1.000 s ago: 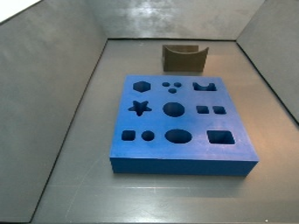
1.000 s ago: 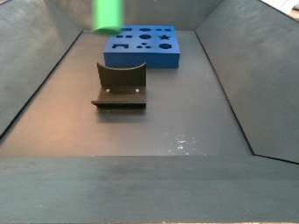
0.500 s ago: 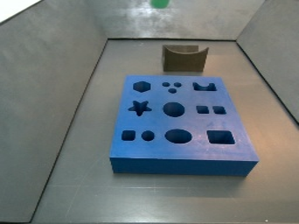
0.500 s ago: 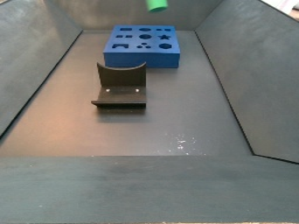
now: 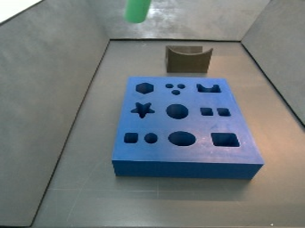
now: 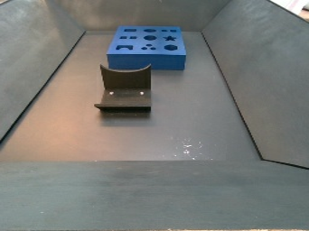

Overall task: Pick up the oval object. Move up. Place the oval object on the fixture. Regrasp the oval object. Move to above the board. Insert the oval object.
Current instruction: Move to above the board, then insert the oval object.

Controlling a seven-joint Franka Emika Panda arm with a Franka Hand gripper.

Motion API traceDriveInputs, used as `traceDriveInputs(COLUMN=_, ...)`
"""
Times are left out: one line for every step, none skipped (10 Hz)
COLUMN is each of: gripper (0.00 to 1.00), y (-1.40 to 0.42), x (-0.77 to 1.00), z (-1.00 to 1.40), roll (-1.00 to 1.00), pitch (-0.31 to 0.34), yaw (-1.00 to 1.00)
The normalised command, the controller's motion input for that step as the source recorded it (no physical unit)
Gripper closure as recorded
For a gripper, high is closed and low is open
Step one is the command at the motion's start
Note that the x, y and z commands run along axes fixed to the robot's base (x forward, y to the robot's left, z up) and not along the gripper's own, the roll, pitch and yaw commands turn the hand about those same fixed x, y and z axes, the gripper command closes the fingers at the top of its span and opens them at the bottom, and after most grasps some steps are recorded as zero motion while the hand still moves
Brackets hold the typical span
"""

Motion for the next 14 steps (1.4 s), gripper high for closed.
traceDriveInputs(gripper=1.0, y=-0.17, x=-0.1, z=0.03, roll=-0.37, pitch=-0.262, yaw=1.0)
traceDriveInputs(gripper=1.0, y=-0.06, x=-0.08, z=0.01, roll=-0.36, pitch=-0.308, yaw=1.0)
traceDriveInputs(gripper=1.0, y=-0.03, x=-0.09, z=0.02, roll=-0.34, pitch=-0.35, yaw=1.0)
traceDriveInputs(gripper=1.0, y=0.01, x=-0.11, z=0.0, roll=-0.32, pitch=-0.412, yaw=1.0)
traceDriveInputs(gripper=1.0, y=0.02, x=-0.11, z=0.0, roll=-0.31, pitch=-0.442, yaw=1.0)
traceDriveInputs(gripper=1.0, y=0.02, x=-0.1, z=0.0, roll=-0.28, pitch=-0.508, yaw=1.0)
traceDriveInputs(gripper=1.0, y=0.02, x=-0.09, z=-0.01, roll=-0.26, pitch=-0.554, yaw=1.0)
traceDriveInputs(gripper=1.0, y=0.02, x=-0.08, z=-0.01, roll=-0.22, pitch=-0.632, yaw=1.0)
traceDriveInputs(gripper=1.0, y=0.02, x=-0.07, z=0.0, roll=-0.18, pitch=-0.612, yaw=0.91)
traceDriveInputs(gripper=1.0, y=0.02, x=-0.07, z=-0.01, roll=-0.09, pitch=-0.434, yaw=0.55)
traceDriveInputs(gripper=1.0, y=0.01, x=-0.06, z=0.0, roll=-0.07, pitch=-0.345, yaw=0.4)
traceDriveInputs(gripper=1.0, y=0.0, x=0.02, z=0.0, roll=0.0, pitch=0.0, yaw=0.0)
traceDriveInputs(gripper=1.0, y=-0.17, x=0.27, z=-0.01, roll=0.0, pitch=0.0, yaw=0.0)
traceDriveInputs(gripper=1.0, y=-0.5, x=0.15, z=-0.15, roll=0.05, pitch=-0.057, yaw=0.0)
